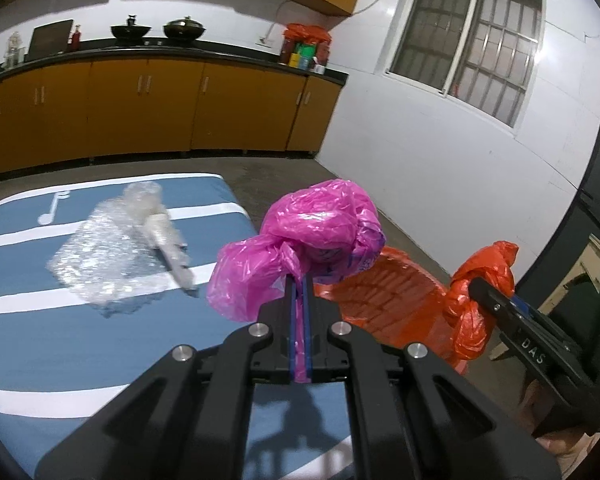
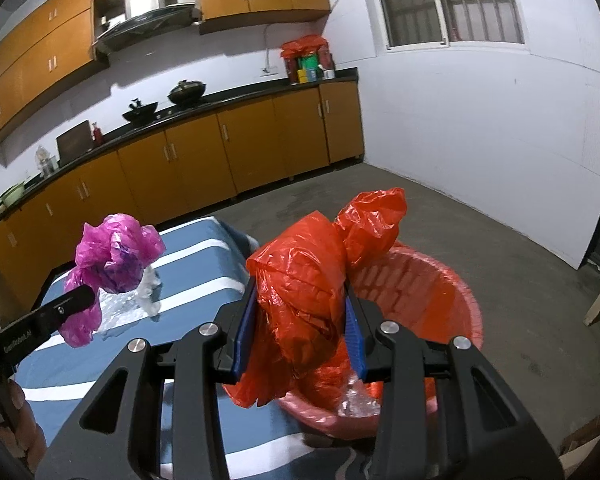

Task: Collect trash
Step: 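Carry the pink bag and red bag toward the red basket, then open both grippers over the red basket to drop the bags, then grasp the bubble wrap with the left gripper while the right grasps the clear bag, then carry the bubble wrap and clear bag over the red basket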

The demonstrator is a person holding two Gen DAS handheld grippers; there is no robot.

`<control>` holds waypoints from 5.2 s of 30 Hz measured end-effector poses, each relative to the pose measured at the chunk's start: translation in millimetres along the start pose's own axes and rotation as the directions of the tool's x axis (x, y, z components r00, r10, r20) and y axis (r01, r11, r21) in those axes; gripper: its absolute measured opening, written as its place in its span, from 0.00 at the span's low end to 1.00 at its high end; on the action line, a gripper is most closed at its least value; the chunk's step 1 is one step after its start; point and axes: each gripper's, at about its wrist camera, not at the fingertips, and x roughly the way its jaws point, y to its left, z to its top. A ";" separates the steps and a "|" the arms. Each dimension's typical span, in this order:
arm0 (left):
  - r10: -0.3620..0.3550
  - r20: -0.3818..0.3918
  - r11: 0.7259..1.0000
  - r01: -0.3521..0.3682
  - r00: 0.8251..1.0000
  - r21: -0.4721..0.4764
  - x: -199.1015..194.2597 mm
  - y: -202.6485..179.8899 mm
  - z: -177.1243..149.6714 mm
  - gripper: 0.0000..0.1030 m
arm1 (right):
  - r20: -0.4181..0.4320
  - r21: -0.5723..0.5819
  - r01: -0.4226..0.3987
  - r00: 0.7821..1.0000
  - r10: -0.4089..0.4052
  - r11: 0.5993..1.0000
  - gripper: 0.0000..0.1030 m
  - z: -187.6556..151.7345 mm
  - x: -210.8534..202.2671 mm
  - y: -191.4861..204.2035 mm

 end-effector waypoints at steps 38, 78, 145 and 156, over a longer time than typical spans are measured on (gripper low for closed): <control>-0.170 -0.212 0.984 0.178 0.962 0.018 126.4 -73.7 -19.7 0.26 | -0.005 0.139 0.017 1.000 -0.016 0.990 0.49 13.5 38.8 -67.9; 0.582 -0.026 0.800 -0.578 0.813 -0.160 -17.0 216.2 -7.7 0.80 | -0.241 -0.230 -0.378 0.915 0.324 0.896 0.42 6.7 146.0 199.1; 0.299 -0.096 0.954 -0.298 0.949 0.033 33.3 116.1 19.7 0.08 | -0.165 -0.155 -0.210 0.969 0.184 0.965 0.09 3.9 61.8 68.4; 0.166 -0.067 0.983 -0.160 0.984 0.087 26.3 39.6 26.2 0.08 | -0.106 -0.096 -0.102 0.990 0.092 0.990 0.09 8.0 29.1 8.8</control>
